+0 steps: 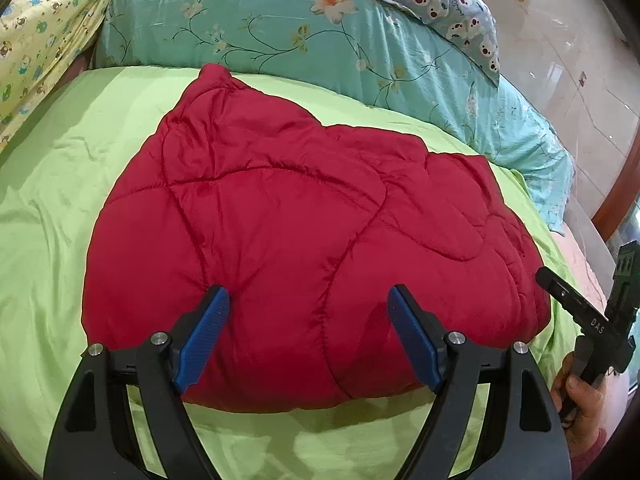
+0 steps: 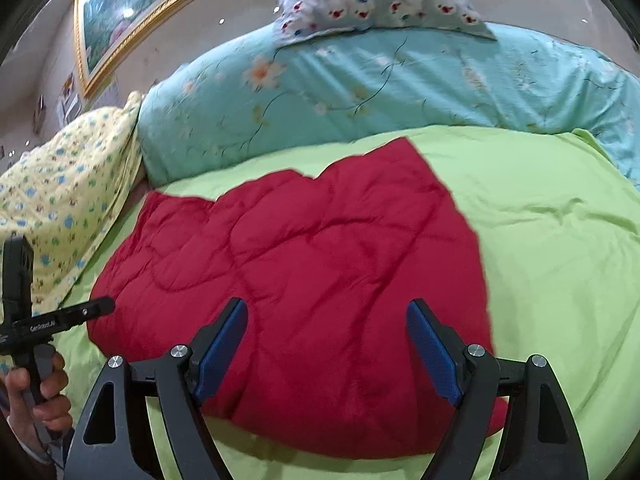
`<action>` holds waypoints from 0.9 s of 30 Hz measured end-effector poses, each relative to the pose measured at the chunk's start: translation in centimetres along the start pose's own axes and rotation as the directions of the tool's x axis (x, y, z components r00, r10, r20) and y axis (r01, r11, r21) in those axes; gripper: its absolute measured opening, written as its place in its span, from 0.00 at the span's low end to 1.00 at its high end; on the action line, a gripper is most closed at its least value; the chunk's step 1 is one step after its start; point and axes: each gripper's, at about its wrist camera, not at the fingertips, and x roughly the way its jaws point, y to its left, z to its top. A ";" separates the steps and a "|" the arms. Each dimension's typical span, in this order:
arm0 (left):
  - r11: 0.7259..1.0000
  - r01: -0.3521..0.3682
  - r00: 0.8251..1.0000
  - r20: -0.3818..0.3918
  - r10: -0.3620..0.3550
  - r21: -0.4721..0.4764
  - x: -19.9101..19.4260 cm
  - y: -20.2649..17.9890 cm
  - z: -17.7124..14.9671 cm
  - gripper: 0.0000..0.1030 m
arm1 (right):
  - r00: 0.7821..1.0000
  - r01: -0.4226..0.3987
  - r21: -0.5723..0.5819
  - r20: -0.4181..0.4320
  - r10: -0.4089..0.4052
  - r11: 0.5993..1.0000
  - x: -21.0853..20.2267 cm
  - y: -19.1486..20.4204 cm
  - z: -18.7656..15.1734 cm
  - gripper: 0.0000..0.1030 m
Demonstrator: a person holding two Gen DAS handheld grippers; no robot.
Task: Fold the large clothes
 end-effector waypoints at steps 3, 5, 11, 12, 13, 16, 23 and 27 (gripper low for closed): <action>1.000 -0.003 1.000 0.000 0.003 0.003 0.2 0.1 -0.1 0.79 | 1.000 -0.003 -0.011 -0.016 0.003 1.000 0.1 0.6 -0.2 0.81; 1.000 -0.003 1.000 -0.001 0.003 0.003 0.3 0.2 -0.2 0.79 | 1.000 0.007 -0.016 -0.029 -0.008 1.000 0.3 0.7 -0.2 0.81; 1.000 0.002 1.000 -0.003 -0.002 -0.003 0.4 0.3 -0.2 0.79 | 0.998 0.016 -0.018 -0.055 -0.017 1.000 0.8 0.9 0.0 0.81; 1.000 0.006 1.000 -0.003 -0.006 -0.005 0.4 0.4 -0.2 0.79 | 0.998 0.022 -0.020 -0.063 -0.023 1.000 1.0 0.9 0.1 0.81; 1.000 0.008 1.000 -0.004 -0.008 -0.006 0.4 0.5 -0.2 0.79 | 0.997 0.028 -0.021 -0.070 -0.030 0.999 1.2 0.9 0.2 0.81; 1.000 0.016 1.000 -0.008 -0.016 -0.012 0.4 0.7 0.1 0.79 | 0.995 0.031 -0.029 -0.096 -0.033 0.999 1.9 1.1 0.7 0.81; 0.998 0.040 0.999 -0.015 -0.041 -0.049 1.1 2.2 1.1 0.79 | 0.986 0.057 -0.055 -0.151 -0.065 0.997 3.9 1.2 1.7 0.81; 0.997 0.046 0.999 -0.018 -0.048 -0.066 1.5 2.9 1.6 0.79 | 0.985 0.055 -0.033 -0.164 -0.060 0.998 4.4 0.7 2.1 0.81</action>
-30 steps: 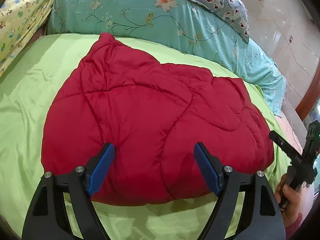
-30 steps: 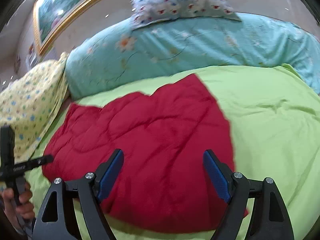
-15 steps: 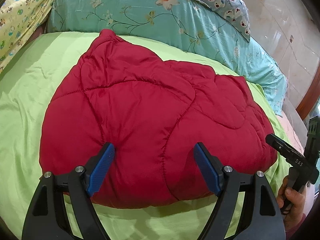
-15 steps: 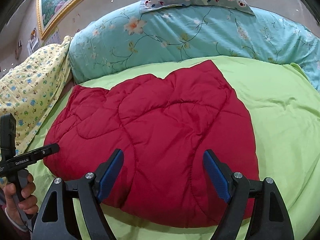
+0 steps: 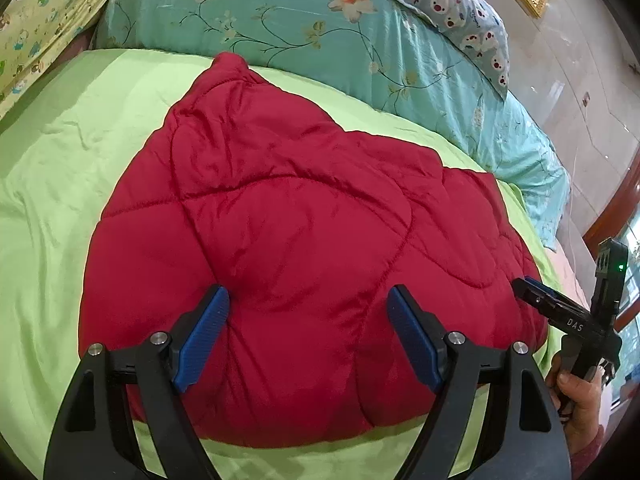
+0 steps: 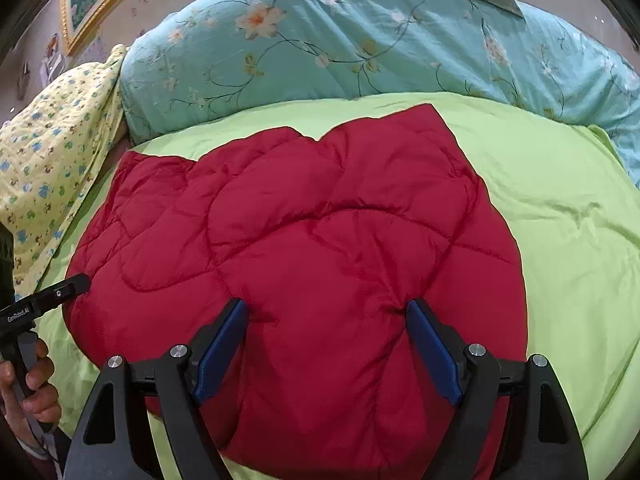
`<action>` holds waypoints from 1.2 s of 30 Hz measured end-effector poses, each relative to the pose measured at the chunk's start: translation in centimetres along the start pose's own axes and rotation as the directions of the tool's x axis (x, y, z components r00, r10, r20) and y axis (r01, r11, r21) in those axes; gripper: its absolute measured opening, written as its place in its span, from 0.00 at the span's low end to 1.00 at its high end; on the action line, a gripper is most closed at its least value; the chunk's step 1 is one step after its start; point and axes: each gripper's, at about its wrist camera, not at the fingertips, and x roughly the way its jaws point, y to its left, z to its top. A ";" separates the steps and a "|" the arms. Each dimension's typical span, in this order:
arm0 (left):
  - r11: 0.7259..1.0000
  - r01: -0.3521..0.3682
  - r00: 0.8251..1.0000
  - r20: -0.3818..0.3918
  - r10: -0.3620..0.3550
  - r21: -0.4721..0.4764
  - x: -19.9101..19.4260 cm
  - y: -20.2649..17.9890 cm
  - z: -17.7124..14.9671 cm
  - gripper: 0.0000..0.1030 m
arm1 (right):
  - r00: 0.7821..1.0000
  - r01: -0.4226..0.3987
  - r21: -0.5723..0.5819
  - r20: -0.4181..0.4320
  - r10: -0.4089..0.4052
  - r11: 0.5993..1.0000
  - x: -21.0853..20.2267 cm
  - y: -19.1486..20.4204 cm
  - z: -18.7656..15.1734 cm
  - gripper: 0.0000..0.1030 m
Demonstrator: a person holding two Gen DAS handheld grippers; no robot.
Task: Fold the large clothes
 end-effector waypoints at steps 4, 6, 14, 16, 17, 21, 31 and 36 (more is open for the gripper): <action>0.999 -0.035 0.999 -0.010 0.035 0.009 0.5 -0.2 0.4 0.79 | 1.000 0.003 -0.006 -0.002 -0.003 1.000 0.1 0.2 1.0 0.81; 0.998 -0.063 0.998 -0.019 0.063 0.024 1.0 -0.6 0.7 0.79 | 1.000 0.015 -0.021 -0.025 -0.016 1.000 0.8 0.3 1.5 0.81; 0.986 -0.150 0.986 -0.062 0.154 0.071 3.5 -1.6 2.0 0.90 | 0.991 0.085 -0.035 -0.103 -0.088 0.996 5.1 -0.8 3.4 0.90; 0.984 -0.162 0.984 -0.066 0.167 0.067 4.2 -1.5 2.3 0.96 | 0.990 0.083 -0.024 -0.113 -0.086 0.996 5.8 -1.2 3.8 0.91; 0.984 -0.168 0.983 -0.067 0.172 0.063 4.5 -1.5 2.4 0.96 | 0.990 0.082 -0.024 -0.116 -0.084 0.996 6.0 -1.4 3.9 0.92; 0.981 -0.191 0.979 -0.061 0.194 0.041 5.0 -1.3 2.3 1.00 | 0.993 0.055 -0.001 -0.108 -0.054 0.999 6.2 -2.2 3.8 0.93; 0.965 -0.257 0.965 -0.044 0.259 0.051 5.6 -1.9 2.5 1.00 | 0.997 0.042 0.014 -0.070 -0.041 0.999 6.2 -2.7 3.3 0.93; 0.960 -0.273 0.960 -0.039 0.276 0.065 5.6 -2.2 2.2 1.00 | 0.997 0.052 0.009 -0.051 -0.051 0.999 5.8 -2.6 2.8 0.93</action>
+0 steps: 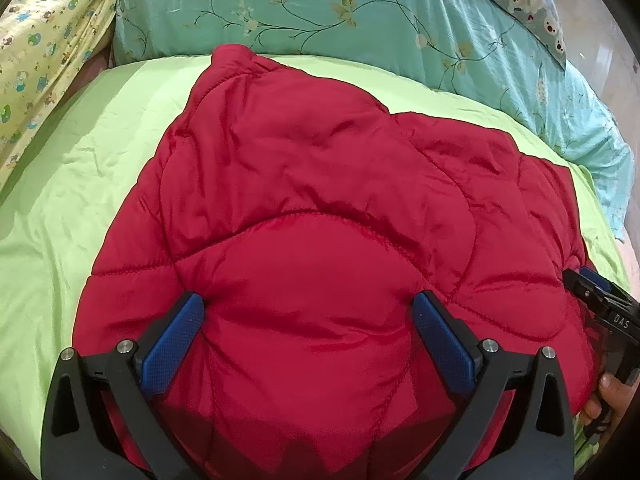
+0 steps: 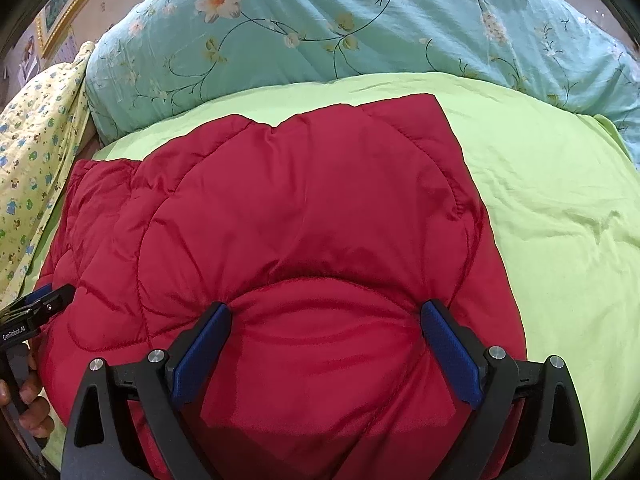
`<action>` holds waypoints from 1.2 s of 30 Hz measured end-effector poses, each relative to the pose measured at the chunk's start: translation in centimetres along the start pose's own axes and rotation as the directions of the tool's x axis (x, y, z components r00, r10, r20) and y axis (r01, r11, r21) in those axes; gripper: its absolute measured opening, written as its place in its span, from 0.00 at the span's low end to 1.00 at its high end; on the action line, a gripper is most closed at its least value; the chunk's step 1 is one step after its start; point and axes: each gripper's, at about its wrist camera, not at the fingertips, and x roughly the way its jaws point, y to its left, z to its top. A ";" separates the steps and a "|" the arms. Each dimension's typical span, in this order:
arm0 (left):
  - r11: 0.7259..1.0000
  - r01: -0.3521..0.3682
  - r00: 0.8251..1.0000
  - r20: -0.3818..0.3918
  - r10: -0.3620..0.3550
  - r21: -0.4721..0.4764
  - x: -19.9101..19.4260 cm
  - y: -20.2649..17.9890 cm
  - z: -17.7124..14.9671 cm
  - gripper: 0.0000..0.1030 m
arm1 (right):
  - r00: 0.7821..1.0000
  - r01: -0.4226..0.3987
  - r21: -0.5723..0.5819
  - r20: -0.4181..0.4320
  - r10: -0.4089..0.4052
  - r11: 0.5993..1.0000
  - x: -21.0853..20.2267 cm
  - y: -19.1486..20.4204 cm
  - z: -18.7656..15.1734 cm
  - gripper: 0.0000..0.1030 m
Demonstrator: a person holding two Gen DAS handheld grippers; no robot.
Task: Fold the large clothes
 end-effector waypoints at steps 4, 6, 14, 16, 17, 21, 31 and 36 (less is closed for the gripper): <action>1.000 -0.004 1.000 0.001 0.004 0.010 0.0 -0.2 0.0 1.00 | 1.000 0.011 -0.003 0.007 -0.011 1.000 -0.1 0.1 -0.2 0.93; 1.000 -0.008 1.000 0.004 0.008 0.016 0.0 -0.2 0.0 1.00 | 1.000 0.015 -0.006 0.008 -0.015 1.000 -0.1 0.1 -0.2 0.93; 0.999 -0.025 1.000 0.005 0.025 0.033 0.0 -0.5 -0.3 1.00 | 0.996 0.038 0.008 0.079 -0.039 0.999 -2.5 0.7 -0.7 0.93; 0.999 -0.029 1.000 0.005 0.029 0.036 0.0 -0.6 -0.3 1.00 | 0.994 0.035 0.002 0.103 -0.035 0.999 -3.3 1.3 -0.8 0.93; 0.999 -0.032 0.999 0.005 0.032 0.038 0.0 -0.6 -0.3 1.00 | 0.993 0.033 -0.006 0.115 -0.032 0.999 -3.6 1.6 -0.9 0.93; 0.998 -0.044 0.999 0.004 0.044 0.047 0.1 -0.7 -0.3 1.00 | 0.993 0.023 -0.032 0.119 -0.019 0.999 -3.9 2.5 -1.2 0.93; 0.999 -0.030 1.000 -0.007 0.030 0.031 -1.4 -0.3 -0.3 1.00 | 0.994 0.108 -0.071 0.032 -0.106 0.992 -1.8 2.9 -2.0 0.95; 1.000 -0.003 1.000 -0.011 0.003 0.025 -2.9 -0.1 -0.9 1.00 | 0.994 0.108 -0.062 0.030 -0.106 0.992 -1.9 2.8 -2.2 0.95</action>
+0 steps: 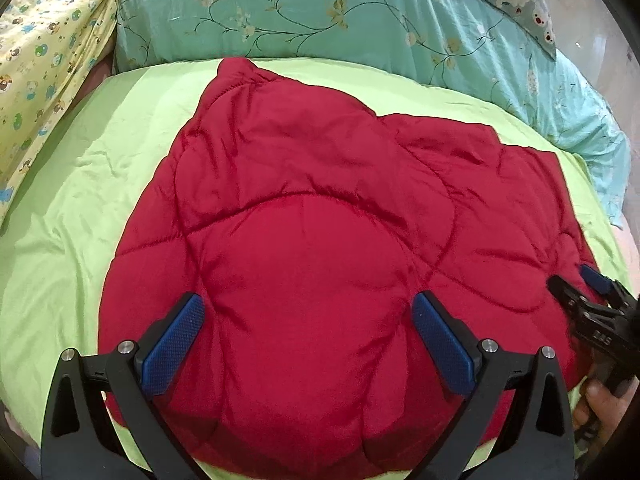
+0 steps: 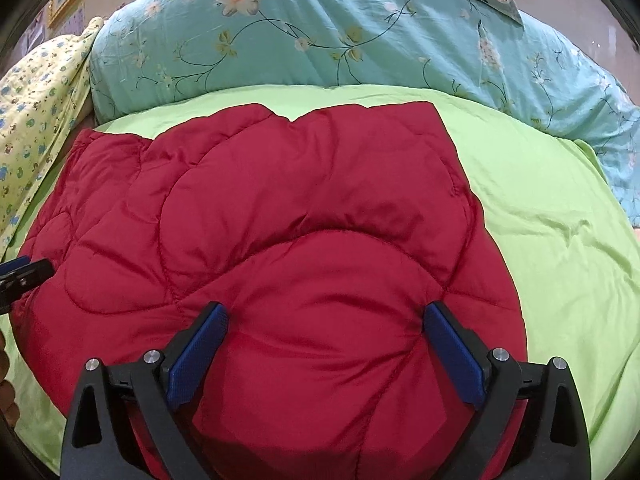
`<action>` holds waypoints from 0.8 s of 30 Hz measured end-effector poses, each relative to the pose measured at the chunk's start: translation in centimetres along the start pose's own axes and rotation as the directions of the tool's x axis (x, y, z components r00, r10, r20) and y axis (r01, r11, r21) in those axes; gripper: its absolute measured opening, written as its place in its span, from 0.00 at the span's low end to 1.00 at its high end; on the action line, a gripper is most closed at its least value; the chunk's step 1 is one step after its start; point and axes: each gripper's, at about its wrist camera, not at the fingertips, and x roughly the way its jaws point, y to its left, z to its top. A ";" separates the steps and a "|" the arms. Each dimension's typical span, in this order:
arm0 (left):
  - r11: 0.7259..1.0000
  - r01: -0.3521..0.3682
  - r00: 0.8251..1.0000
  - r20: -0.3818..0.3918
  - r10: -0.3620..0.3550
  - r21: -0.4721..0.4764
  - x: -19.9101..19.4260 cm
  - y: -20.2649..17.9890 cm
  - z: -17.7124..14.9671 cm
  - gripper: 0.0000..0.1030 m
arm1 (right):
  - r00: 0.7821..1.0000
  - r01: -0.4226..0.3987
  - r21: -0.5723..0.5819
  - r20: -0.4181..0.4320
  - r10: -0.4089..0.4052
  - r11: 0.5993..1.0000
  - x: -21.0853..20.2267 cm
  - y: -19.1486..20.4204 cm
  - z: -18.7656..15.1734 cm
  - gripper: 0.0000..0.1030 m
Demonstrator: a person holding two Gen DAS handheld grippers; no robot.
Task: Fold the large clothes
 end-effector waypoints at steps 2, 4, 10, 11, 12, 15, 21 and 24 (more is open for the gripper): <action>1.000 0.003 1.000 0.001 -0.003 0.002 -0.4 0.0 -0.1 1.00 | 1.000 -0.001 0.005 -0.003 0.001 1.000 -0.1 -0.1 -0.1 0.95; 1.000 0.006 1.000 0.003 -0.006 0.008 -0.8 -0.1 -0.4 1.00 | 1.000 -0.001 0.009 -0.005 0.001 1.000 -0.3 -0.1 -0.3 0.95; 0.999 0.008 1.000 0.002 -0.008 0.036 -1.6 -0.7 -1.0 1.00 | 1.000 -0.001 0.028 -0.001 0.001 1.000 -1.6 -0.2 -0.8 0.95; 0.999 0.010 1.000 0.001 -0.010 0.039 -1.7 -0.8 -1.1 1.00 | 1.000 -0.001 0.033 -0.002 0.001 0.999 -2.0 -0.1 -0.9 0.95; 0.999 0.013 1.000 0.000 -0.013 0.043 -1.8 -0.9 -1.2 1.00 | 1.000 -0.004 0.035 -0.001 0.004 0.999 -2.3 -0.1 -1.0 0.95; 0.999 0.007 1.000 -0.005 -0.006 0.050 -1.5 -1.1 -1.4 1.00 | 1.000 -0.021 0.028 0.007 0.021 0.999 -3.4 -0.1 -1.3 0.96; 0.999 0.009 1.000 -0.018 -0.008 0.041 -1.2 -1.2 -1.6 1.00 | 0.998 -0.060 0.025 -0.004 0.060 0.998 -3.8 0.8 -1.1 0.96; 0.999 0.014 1.000 -0.021 -0.013 0.042 -1.2 -1.0 -1.6 1.00 | 0.996 -0.090 0.029 -0.013 0.090 0.996 -3.3 1.2 -0.6 0.96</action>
